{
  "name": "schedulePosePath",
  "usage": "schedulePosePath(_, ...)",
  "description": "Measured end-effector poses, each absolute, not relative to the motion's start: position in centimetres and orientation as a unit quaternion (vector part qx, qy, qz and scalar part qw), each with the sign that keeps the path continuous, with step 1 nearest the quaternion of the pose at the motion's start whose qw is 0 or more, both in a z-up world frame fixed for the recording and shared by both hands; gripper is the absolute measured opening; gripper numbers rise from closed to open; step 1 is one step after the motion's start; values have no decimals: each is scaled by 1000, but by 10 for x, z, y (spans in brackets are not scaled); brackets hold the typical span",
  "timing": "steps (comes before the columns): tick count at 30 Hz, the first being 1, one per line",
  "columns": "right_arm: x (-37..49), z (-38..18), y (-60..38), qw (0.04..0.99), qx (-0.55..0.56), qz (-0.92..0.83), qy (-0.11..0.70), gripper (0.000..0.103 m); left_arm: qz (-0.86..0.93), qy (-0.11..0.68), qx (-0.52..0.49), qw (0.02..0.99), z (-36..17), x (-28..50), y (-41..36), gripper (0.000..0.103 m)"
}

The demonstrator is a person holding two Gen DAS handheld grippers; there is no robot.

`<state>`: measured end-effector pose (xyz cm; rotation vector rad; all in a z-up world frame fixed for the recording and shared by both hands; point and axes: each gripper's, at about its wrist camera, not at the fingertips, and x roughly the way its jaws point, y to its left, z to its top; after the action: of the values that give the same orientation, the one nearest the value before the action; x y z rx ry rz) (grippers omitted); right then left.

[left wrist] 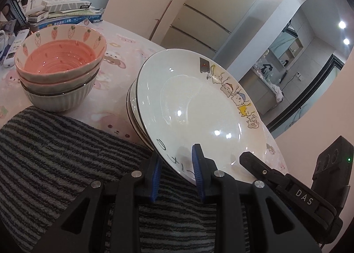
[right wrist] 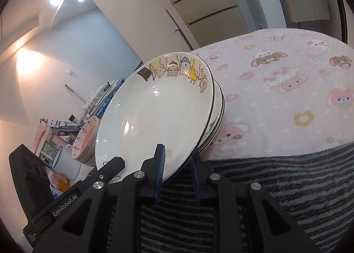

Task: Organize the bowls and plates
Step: 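Lower the cartoon plate onto the plate stack and hold it with both grippers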

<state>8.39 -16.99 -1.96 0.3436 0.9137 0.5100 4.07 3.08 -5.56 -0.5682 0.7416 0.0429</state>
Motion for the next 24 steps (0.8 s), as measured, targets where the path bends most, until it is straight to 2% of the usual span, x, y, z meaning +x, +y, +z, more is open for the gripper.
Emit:
schedulePosePath(17, 86, -30, -168, 842, 169, 244, 450, 28, 27, 371, -280, 885, -65, 44, 30, 25)
schedulePosePath(24, 87, -30, -167, 840, 176, 248, 449, 31, 28, 372, -282, 884, -65, 47, 30, 29)
